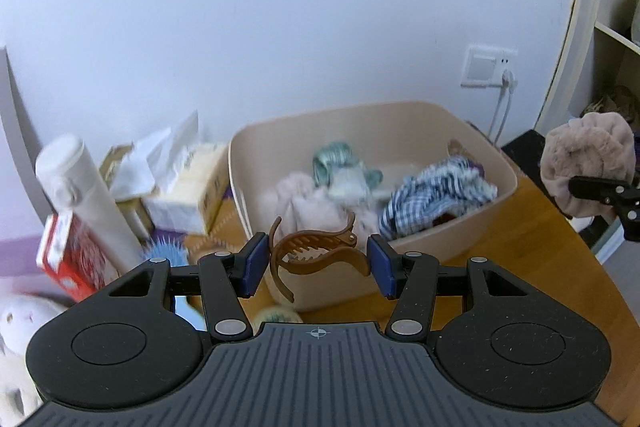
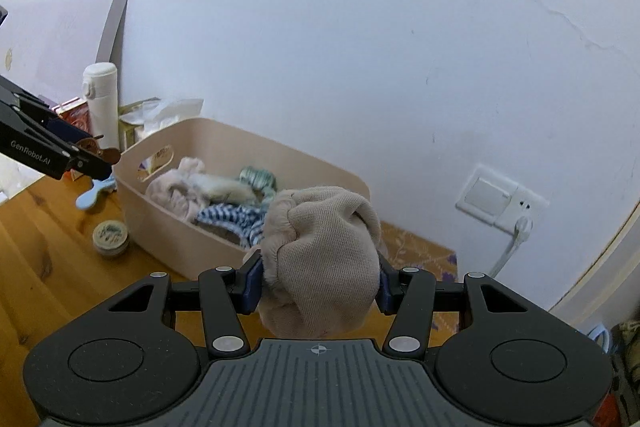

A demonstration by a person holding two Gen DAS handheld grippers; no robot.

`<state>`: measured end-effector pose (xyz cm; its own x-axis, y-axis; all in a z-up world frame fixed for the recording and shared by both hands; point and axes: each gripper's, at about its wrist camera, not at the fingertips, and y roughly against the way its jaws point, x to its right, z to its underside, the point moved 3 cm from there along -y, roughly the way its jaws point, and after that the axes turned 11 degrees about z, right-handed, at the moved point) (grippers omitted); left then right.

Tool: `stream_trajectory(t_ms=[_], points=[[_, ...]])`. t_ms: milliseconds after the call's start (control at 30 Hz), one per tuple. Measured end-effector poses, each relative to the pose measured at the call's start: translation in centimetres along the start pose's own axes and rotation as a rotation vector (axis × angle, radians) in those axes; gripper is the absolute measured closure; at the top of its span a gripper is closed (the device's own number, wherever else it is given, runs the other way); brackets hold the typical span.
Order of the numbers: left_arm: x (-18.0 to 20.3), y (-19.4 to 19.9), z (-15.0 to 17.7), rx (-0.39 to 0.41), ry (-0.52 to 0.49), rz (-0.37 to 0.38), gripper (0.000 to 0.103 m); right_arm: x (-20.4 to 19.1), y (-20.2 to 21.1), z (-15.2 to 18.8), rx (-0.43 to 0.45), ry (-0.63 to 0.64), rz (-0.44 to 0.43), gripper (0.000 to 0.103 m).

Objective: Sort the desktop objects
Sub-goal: 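Carry the hair clip and pink beanie over the basket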

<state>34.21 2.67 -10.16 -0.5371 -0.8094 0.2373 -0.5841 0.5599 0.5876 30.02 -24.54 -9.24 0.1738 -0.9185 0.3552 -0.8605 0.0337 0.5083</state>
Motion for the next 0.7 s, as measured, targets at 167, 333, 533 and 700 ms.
stream_trajectory(t_ms=[167, 333, 533, 700], points=[[0.2, -0.7, -2.3, 0.029, -0.052, -0.004, 0.048, -0.1, -0.6, -1.2, 0.021, 0.006, 0.003, 0.053], [0.3, -1.9, -4.0, 0.045, -0.087, -0.010, 0.048, 0.0, -1.7, -2.8, 0.046, 0.018, 0.017, 0.053], [-0.6, -3.5, -5.2, 0.046, -0.066, -0.023, 0.048, 0.1, -3.6, -4.2, 0.060, 0.015, 0.045, 0.053], [-1.2, -5.3, -5.4, 0.031, -0.032, -0.037, 0.048, 0.1, -5.7, -4.4, 0.040, -0.036, 0.063, 0.053]])
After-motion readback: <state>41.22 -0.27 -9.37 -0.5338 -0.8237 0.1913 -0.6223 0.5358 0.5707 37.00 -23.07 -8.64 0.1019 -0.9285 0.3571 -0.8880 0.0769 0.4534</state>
